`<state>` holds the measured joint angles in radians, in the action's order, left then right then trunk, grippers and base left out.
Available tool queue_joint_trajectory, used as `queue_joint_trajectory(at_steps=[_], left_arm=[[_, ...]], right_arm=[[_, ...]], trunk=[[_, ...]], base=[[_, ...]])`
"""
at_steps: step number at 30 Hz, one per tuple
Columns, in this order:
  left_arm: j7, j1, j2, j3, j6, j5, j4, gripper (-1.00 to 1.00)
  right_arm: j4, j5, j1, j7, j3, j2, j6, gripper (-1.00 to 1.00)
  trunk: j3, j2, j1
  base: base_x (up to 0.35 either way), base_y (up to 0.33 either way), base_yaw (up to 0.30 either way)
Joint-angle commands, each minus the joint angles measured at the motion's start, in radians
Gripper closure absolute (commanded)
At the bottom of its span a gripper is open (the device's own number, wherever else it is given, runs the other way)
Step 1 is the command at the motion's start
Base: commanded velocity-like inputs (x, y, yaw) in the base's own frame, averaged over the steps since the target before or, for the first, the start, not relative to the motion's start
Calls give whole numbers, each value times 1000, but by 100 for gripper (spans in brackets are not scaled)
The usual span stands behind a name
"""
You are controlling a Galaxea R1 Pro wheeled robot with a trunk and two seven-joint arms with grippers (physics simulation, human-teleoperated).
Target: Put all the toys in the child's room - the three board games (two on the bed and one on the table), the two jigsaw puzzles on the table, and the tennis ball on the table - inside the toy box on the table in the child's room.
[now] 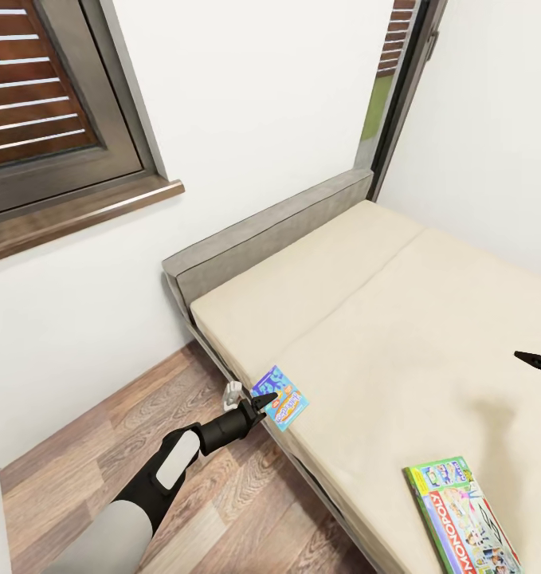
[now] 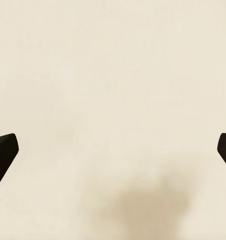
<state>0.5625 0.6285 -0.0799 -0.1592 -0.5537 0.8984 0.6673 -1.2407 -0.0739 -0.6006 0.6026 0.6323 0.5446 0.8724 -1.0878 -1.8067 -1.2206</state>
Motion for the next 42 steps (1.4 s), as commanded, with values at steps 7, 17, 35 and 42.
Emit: queue_joint_trajectory(at_steps=[7, 17, 35, 42], left_arm=[[-1, 0, 0, 0, -8, 8, 0, -100], [-1, 0, -1, 0, -8, 8, 0, -100], [-2, 0, -1, -11, -8, 7, 0, -100], [-3, 0, 0, -13, -8, 7, 0, -100]], right_arm=[[0, -7, -1, -1, 1, 0, 8, -100], [0, -7, -1, -1, 1, 0, 8, -100], [-6, -7, 0, -1, 1, 0, 8, -100], [-7, -7, 2, -1, 1, -2, 8, -100]], trunk=[[-1, 0, 0], [-1, 0, 0], [-1, 0, 0], [-1, 0, 0]], base=[[0, 0, -2], [0, 0, 0], [0, 0, 0], [0, 0, -22]])
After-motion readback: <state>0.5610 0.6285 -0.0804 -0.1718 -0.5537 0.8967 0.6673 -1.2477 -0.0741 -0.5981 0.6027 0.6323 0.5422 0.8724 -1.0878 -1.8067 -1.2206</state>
